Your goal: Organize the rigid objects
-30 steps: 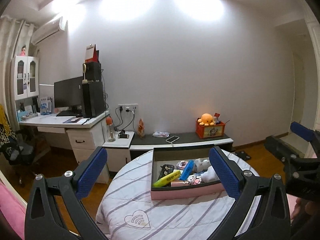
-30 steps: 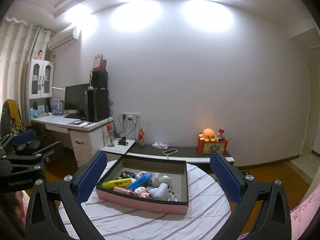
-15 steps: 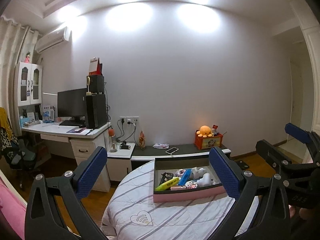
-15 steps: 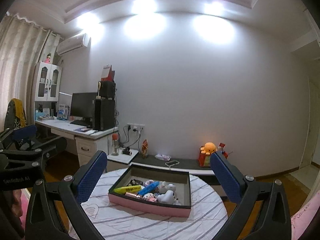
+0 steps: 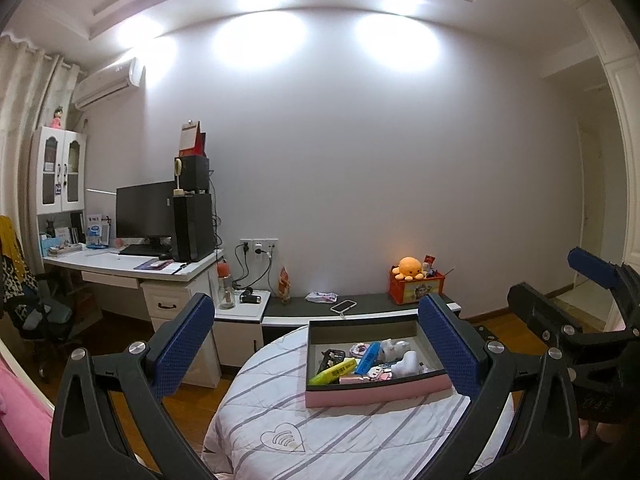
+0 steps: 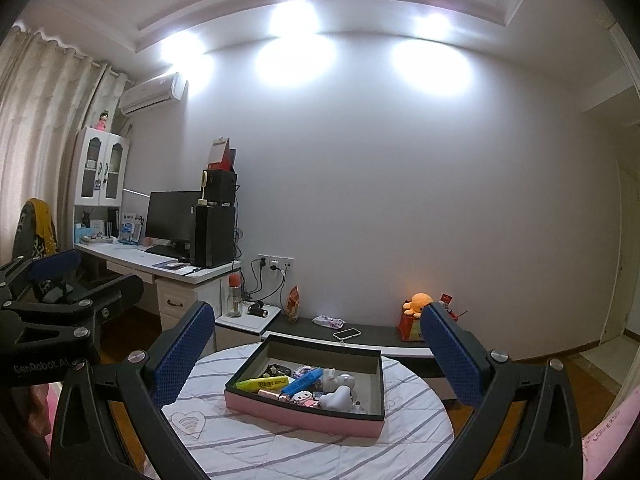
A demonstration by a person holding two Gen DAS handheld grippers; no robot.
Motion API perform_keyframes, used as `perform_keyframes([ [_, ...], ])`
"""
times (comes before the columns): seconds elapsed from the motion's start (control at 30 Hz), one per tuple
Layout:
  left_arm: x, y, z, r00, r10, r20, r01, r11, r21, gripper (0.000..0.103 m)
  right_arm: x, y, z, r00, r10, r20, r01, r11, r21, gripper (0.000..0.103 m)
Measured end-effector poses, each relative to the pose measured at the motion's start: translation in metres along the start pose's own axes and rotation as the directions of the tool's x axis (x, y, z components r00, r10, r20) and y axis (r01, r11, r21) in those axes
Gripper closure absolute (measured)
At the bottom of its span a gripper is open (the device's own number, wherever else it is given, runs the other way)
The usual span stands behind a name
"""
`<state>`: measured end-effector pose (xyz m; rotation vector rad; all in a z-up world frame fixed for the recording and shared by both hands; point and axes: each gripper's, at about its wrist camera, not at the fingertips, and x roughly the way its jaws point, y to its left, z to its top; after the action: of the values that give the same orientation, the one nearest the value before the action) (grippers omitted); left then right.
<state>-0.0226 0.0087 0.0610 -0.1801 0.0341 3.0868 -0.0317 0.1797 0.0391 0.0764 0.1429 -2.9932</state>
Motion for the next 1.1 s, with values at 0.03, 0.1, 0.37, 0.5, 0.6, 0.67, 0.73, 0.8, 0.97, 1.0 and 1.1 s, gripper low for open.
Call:
perform_keyframes([
  [0.03, 0.001, 0.0, 0.0, 1.0, 0.002, 0.0, -0.002, 1.0, 0.001, 0.0, 0.0, 0.0, 0.0, 1.0, -0.002, 0.006, 0.002, 1.0, 0.001, 0.0],
  [0.1, 0.004, -0.001, -0.001, 1.0, 0.001, -0.009, -0.001, 1.0, 0.008, 0.0, 0.0, 0.0, 0.001, 1.0, 0.001, 0.003, -0.001, 1.0, 0.002, 0.0],
  [0.37, 0.019, -0.005, -0.006, 0.999, -0.003, -0.038, 0.004, 1.0, 0.014, 0.0, 0.008, -0.005, -0.005, 1.0, -0.003, -0.02, 0.004, 1.0, 0.012, 0.0],
  [0.5, 0.025, -0.007, -0.008, 0.999, 0.001, -0.046, 0.0, 1.0, 0.015, 0.0, 0.013, -0.008, -0.007, 0.999, -0.007, -0.031, 0.007, 1.0, 0.017, 0.0],
  [0.6, 0.03, -0.01, -0.008, 0.999, -0.001, -0.054, 0.002, 1.0, 0.023, 0.0, 0.013, -0.011, -0.009, 0.999, -0.013, -0.032, 0.013, 1.0, 0.024, 0.0],
  [0.67, 0.032, -0.011, -0.008, 0.999, -0.006, -0.053, 0.007, 1.0, 0.026, 0.0, 0.014, -0.012, -0.008, 0.999, -0.011, -0.033, 0.012, 1.0, 0.029, 0.0],
  [0.73, 0.032, -0.012, -0.008, 0.999, -0.008, -0.042, 0.009, 1.0, 0.024, 0.0, 0.013, -0.012, -0.007, 1.0, -0.013, -0.027, 0.013, 0.999, 0.031, 0.0],
  [0.8, 0.034, -0.013, -0.007, 0.999, -0.01, -0.04, 0.011, 1.0, 0.027, 0.0, 0.014, -0.011, -0.004, 1.0, -0.013, -0.024, 0.014, 1.0, 0.027, 0.0],
  [0.97, 0.036, -0.014, -0.006, 0.999, -0.011, -0.034, 0.012, 1.0, 0.028, 0.0, 0.013, -0.011, -0.001, 1.0, -0.017, -0.011, 0.017, 1.0, 0.023, 0.0],
  [1.0, 0.036, -0.014, -0.006, 0.999, -0.01, -0.031, 0.01, 1.0, 0.026, 0.0, 0.014, -0.012, -0.001, 1.0, -0.017, -0.011, 0.018, 1.0, 0.024, 0.0],
  [1.1, 0.037, -0.013, -0.007, 1.0, -0.011, -0.028, 0.012, 1.0, 0.025, 0.0, 0.015, -0.012, -0.001, 1.0, -0.015, -0.013, 0.016, 0.999, 0.028, 0.0],
])
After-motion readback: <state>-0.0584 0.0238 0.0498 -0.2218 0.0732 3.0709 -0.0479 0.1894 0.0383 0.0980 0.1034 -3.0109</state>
